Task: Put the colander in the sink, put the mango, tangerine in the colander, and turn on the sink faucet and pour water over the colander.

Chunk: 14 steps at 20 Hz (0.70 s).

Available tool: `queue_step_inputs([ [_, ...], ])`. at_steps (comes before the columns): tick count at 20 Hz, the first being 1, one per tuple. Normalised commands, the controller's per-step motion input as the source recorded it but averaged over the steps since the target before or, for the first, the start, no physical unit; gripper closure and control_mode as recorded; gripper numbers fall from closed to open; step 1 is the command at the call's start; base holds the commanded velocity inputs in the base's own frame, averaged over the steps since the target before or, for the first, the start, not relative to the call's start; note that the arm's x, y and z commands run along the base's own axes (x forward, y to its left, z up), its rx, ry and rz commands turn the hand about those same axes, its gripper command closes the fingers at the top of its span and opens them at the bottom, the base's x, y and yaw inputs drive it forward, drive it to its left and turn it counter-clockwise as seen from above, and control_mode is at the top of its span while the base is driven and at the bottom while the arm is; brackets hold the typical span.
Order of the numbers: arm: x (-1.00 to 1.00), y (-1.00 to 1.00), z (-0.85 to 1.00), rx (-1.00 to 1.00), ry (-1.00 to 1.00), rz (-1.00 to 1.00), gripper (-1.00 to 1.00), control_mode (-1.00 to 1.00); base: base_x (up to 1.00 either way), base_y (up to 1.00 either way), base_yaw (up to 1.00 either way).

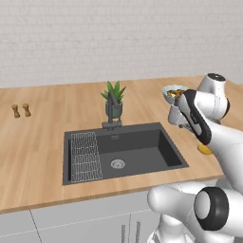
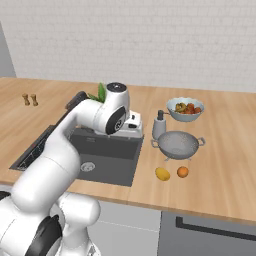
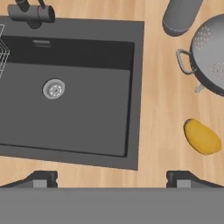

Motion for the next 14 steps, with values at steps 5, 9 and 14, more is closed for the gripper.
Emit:
queue_step_inputs([
  [5, 0.32, -0.20, -0.17, 0.00, 0.03, 0.00, -1.00, -1.00, 0.00, 0.00, 0.00],
  [9, 0.26, -0.13, -0.13, 0.00, 0.04, 0.00, -1.00, -1.00, 0.00, 0.00, 0.00],
  [14, 0.26, -0.03, -0.26, 0.00, 0.01, 0.00, -1.00, -1.00, 0.00, 0.00, 0.00],
])
